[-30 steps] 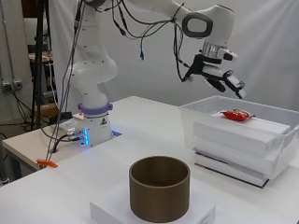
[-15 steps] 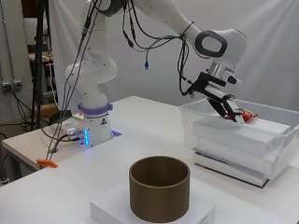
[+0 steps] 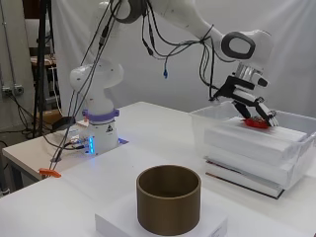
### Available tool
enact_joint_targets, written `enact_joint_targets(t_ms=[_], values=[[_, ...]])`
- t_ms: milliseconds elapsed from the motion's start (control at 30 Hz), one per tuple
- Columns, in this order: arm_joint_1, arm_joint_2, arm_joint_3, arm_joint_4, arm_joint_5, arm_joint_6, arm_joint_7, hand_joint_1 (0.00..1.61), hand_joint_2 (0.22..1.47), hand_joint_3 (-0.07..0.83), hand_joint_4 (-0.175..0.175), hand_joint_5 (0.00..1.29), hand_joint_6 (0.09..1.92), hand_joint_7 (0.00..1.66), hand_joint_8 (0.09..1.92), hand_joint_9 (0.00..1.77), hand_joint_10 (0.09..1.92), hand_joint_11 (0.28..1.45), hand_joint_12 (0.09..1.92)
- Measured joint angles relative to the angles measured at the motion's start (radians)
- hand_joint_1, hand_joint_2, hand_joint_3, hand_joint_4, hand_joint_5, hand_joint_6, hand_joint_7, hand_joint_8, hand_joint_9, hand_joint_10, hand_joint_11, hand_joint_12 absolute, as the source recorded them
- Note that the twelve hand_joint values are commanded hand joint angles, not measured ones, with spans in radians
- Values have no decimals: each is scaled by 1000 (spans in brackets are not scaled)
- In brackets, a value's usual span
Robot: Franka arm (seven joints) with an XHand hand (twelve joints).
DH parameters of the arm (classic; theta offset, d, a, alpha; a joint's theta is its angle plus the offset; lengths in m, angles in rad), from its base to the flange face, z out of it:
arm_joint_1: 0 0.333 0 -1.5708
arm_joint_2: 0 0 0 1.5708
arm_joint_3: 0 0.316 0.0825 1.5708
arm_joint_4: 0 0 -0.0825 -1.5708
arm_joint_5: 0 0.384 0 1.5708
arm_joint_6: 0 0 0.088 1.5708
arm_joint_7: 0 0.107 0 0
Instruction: Teleoperate dual arm-hand system to remove items from a box
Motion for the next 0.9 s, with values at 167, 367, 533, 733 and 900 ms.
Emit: enact_joint_targets(t_ms=[167, 367, 533, 733, 900], values=[[33, 61, 2, 46, -37, -5, -18, 325, 945, 6, 157, 501, 87, 525, 87, 585, 87, 536, 87], [35, -42, -25, -116, -21, 230, 23, 977, 1147, -7, 175, 909, 1065, 1123, 1832, 1362, 1833, 910, 1768], [32, -179, -54, -264, 35, 414, 26, 981, 1153, 0, 175, 902, 1099, 1154, 1920, 1415, 1919, 965, 1839], [13, -260, -68, -311, 108, 467, -21, 976, 1159, 0, 175, 890, 1117, 1250, 1920, 1495, 1920, 1051, 1816], [-68, -393, -74, -379, 188, 572, -101, 977, 1158, -1, 175, 894, 1112, 1326, 1920, 1544, 1920, 1104, 1796]])
